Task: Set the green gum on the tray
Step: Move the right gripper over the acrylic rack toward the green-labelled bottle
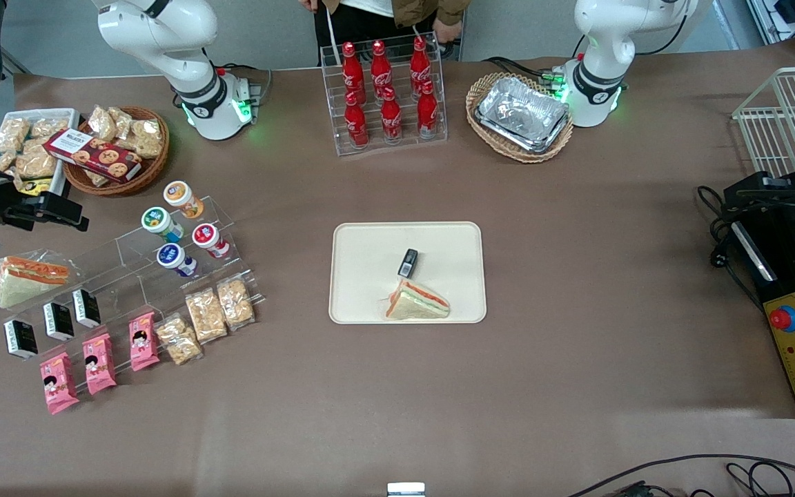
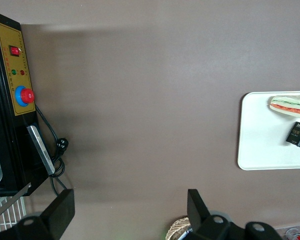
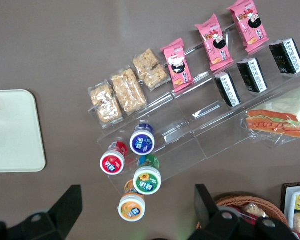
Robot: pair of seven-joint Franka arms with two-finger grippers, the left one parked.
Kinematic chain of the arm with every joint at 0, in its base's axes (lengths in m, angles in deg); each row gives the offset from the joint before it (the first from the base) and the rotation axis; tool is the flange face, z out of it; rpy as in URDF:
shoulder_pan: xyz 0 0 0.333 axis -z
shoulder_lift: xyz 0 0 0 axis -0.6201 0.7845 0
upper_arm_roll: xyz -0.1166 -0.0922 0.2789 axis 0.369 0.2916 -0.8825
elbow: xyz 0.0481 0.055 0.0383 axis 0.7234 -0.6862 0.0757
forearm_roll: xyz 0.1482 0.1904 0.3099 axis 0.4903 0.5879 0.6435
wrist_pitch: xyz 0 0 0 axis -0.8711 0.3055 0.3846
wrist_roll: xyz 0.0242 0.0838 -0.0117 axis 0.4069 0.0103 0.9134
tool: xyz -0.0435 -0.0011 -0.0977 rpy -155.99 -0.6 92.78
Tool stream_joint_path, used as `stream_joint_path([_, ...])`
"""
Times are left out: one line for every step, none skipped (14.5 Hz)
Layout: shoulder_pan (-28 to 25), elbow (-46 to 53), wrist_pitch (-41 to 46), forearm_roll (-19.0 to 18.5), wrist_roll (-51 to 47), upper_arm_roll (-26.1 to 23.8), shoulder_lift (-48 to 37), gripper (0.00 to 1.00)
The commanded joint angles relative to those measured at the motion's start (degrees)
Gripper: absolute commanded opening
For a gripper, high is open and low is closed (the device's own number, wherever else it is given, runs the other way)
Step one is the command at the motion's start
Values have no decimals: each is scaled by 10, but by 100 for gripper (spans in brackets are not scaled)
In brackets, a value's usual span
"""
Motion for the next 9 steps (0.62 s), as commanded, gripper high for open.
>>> stream_joint_path([4,11,21,-2,8,0,-4,100])
stream_joint_path([4,10,24,-2,8,0,-8,100])
stream_joint_path([5,9,24,-2,8,4,-9,100])
stream_joint_path([7,2,24,-2,8,6,-10,100])
stream_joint_path([7,0,22,-2,8,6,-11,100])
stream_joint_path([6,0,22,-2,8,6,-11,100])
stream_joint_path([5,0,23,-2,8,6,-12,100])
stream_joint_path([5,-1,23,-2,8,6,-12,100])
stream_joint_path([6,-8,20,-2,8,6,-13,100])
